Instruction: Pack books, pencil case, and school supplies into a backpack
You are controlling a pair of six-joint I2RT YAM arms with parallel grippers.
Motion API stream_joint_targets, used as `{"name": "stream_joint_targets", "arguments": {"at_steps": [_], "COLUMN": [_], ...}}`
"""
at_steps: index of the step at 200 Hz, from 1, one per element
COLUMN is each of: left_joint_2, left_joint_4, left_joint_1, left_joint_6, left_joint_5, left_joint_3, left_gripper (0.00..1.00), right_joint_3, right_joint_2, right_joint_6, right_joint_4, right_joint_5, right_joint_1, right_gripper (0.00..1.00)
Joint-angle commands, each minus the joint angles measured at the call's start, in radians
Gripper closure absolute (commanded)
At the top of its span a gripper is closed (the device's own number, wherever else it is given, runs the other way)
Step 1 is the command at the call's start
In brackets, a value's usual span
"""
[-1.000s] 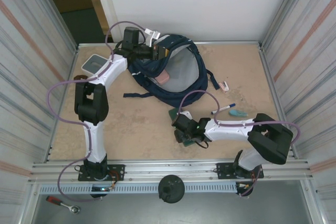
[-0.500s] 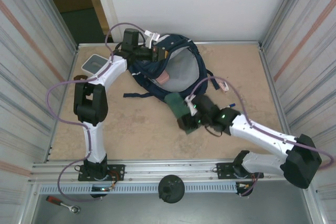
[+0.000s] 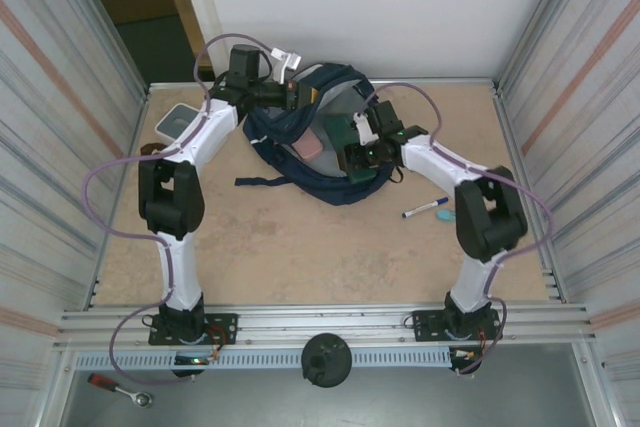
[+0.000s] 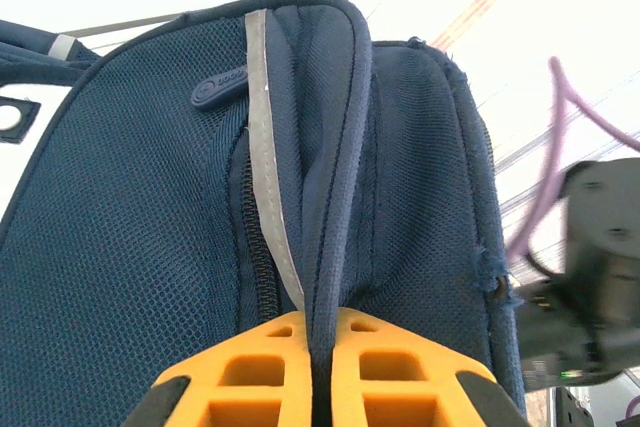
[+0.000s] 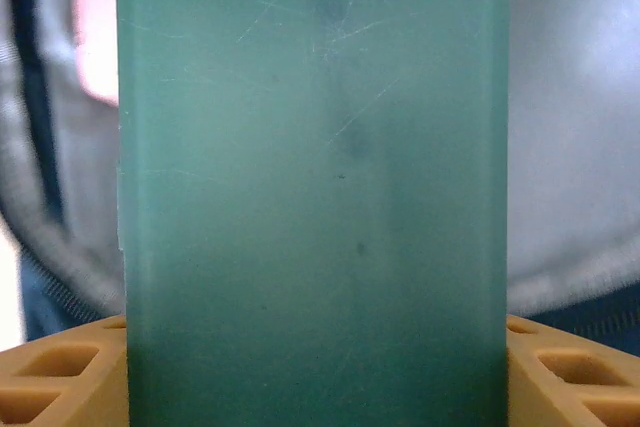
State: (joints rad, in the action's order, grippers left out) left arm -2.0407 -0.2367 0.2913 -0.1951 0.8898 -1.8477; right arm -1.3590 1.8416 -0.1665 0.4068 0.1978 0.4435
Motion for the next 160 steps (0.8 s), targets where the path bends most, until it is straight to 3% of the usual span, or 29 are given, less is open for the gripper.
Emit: {"name": "stream_joint_targets", "arguments": {"at_steps": [1,36,63,74,90,115,138,160], "left_joint_2": [0.045,0.042,0.045,0.046,0.044,0.05,0.061,0.061], "left_joint_4": [0.012,0.005,0.008,0.008,0.009,0.016,0.035,0.044], "left_joint_1": [-0.009,-0.01,-0.009,-0.009,-0.01,-0.01,-0.009,-0.009], "left_joint_6": [0.027,0.031,0.032,0.034,0.032,0.034,0.028,0.026], "left_joint_5": [0.069,0.065,0.058,0.051,0.047,0.048,0.045,0.045], "left_joint_3": [-0.062,-0.058,-0.053,-0.049,-0.047,-0.034,-0.006,0.0], "left_gripper": [1.0,1.0,1.0,1.0,1.0,1.0,1.0,1.0], "right_joint_3": [-0.109,-0.236,-0.337,-0.355,-0.324,-0.166,-0.014,0.13], "right_joint_2": [0.082,0.211,0.291,0.302,0.276,0.168,0.046,-0.046], "right_joint_6": [0.043,0.026,-0.039,-0.075,-0.102,-0.113,-0.139,-0.183], "right_joint_4": [-0.005,-0.059,-0.112,-0.131,-0.152,-0.214,-0.264,-0.311], "right_joint_5": [-0.051,-0.125,-0.144,-0.125,-0.12,-0.103,-0.061,-0.025], "right_joint_1": [-0.001,0.016,0.022,0.017,0.011,0.009,0.008,0.014], "right_gripper": [0.61,0.57,0.45,0.34,0.22,0.14,0.15,0.25]}}
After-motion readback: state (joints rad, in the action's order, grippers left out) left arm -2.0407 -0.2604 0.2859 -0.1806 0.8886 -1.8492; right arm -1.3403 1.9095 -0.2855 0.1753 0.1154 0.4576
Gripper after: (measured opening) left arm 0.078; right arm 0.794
